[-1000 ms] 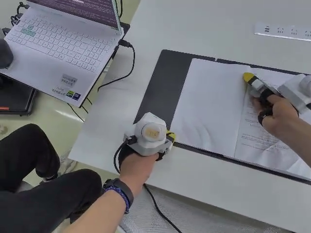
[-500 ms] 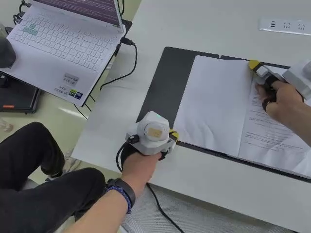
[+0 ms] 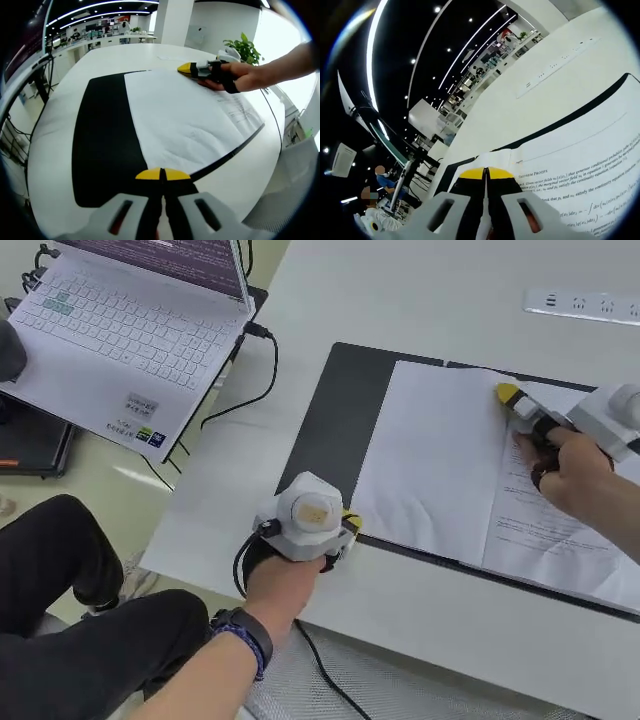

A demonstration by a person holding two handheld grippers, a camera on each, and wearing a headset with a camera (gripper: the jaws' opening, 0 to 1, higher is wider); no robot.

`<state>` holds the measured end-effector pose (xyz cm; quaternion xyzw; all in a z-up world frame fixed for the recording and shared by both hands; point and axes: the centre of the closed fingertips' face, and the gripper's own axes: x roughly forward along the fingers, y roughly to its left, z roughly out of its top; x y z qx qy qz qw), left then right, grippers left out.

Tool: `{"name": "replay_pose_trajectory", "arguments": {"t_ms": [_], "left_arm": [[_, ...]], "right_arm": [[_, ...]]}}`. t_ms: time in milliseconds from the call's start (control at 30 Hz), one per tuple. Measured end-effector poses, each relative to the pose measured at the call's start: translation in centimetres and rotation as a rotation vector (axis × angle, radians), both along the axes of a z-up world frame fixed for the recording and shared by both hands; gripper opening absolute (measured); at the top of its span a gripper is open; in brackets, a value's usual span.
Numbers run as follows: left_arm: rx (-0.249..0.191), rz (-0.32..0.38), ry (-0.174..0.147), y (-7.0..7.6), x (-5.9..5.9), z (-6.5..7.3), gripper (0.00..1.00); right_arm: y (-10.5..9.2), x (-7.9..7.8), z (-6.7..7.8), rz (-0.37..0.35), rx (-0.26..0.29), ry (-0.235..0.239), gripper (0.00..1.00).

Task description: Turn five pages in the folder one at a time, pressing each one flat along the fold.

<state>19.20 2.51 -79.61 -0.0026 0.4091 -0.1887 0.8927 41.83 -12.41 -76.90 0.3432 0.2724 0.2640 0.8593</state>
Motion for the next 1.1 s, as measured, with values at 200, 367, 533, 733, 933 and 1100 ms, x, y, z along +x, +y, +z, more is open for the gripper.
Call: {"name": "replay_pose_trajectory", "arguments": {"t_ms": [200, 367, 533, 733, 933, 1100], "left_arm": [[-0.008, 0.013, -0.002, 0.0, 0.0, 0.0, 0.00], [0.001, 0.004, 0.000, 0.0, 0.0, -0.1, 0.00], [0.001, 0.004, 0.000, 0.0, 0.0, -0.1, 0.00], [0.013, -0.005, -0.010, -0.1, -0.1, 0.0, 0.00], [0.023, -0.023, -0.017, -0.1, -0.1, 0.1, 0.00], [0.013, -0.022, -0.018, -0.2, -0.1, 0.1, 0.00]], "right_arm": [[0.7, -2.6, 0.7, 0.045, -0.025, -0.002, 0.00], [1.2, -5.0, 1.5, 0.069, -0.038, -0.015, 0.00], [0.7, -6.2, 1.0, 0.087, -0.031, -0.012, 0.00], [0.6, -9.1, 0.9, 0.082, -0.015, -0.006, 0.00], [0.7, -10.9, 1.0, 0.087, 0.000, 0.007, 0.00], [1.0, -13.2, 0.8, 0.133, -0.018, 0.009, 0.00]]}}
